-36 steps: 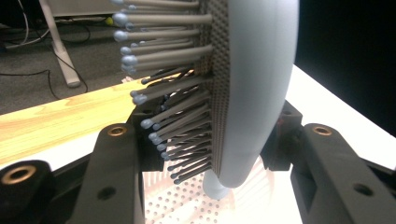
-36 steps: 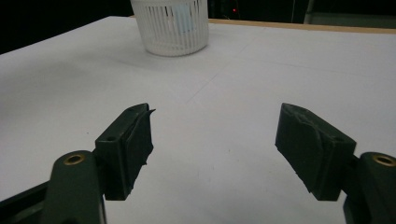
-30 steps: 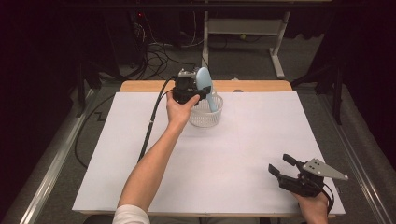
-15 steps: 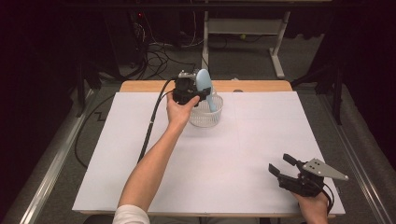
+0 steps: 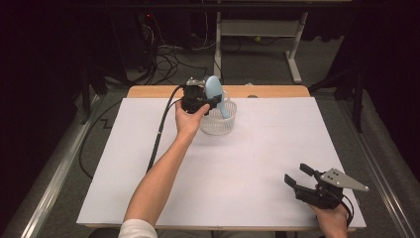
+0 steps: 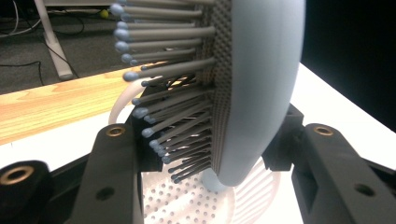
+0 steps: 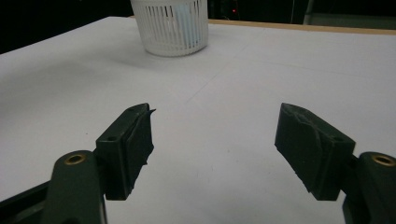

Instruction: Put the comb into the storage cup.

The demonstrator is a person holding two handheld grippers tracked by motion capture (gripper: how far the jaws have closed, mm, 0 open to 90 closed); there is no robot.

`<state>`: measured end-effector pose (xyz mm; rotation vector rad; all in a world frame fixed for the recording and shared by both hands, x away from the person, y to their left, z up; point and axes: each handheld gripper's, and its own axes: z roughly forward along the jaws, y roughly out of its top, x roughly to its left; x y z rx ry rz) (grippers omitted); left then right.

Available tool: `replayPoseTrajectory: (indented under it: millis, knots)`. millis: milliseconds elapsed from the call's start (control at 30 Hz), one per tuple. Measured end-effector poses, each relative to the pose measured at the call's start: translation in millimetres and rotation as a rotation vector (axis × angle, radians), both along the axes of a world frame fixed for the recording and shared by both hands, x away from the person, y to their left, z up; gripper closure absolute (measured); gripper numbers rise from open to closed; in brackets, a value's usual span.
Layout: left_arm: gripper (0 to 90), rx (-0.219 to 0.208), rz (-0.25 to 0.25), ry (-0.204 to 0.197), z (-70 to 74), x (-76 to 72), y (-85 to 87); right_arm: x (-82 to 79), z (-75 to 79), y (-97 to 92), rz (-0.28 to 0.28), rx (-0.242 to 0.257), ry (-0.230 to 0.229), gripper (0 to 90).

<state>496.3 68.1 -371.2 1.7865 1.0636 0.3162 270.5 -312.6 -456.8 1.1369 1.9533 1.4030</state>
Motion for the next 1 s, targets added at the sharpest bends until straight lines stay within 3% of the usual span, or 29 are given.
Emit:
replayPoseTrajectory:
  millis: [67,333,800,1000]
  knots:
    - [50.9,0.012,-0.002,0.009,-1.1,0.1,0.9,0.4,-0.1,0.5,0.003,-0.003,0.001,28.3]
    - [50.3,-0.009,0.001,0.011,-4.4,-1.3,7.2,0.3,-0.2,0.5,0.004,-0.002,0.002,28.4]
    - [47.1,0.012,-0.017,0.017,-3.8,-1.3,16.0,0.7,-0.2,0.7,0.002,-0.004,0.001,28.5]
    - [42.7,0.041,0.011,0.013,-2.4,-1.9,20.2,0.7,-0.2,0.6,0.002,-0.004,0.000,28.5]
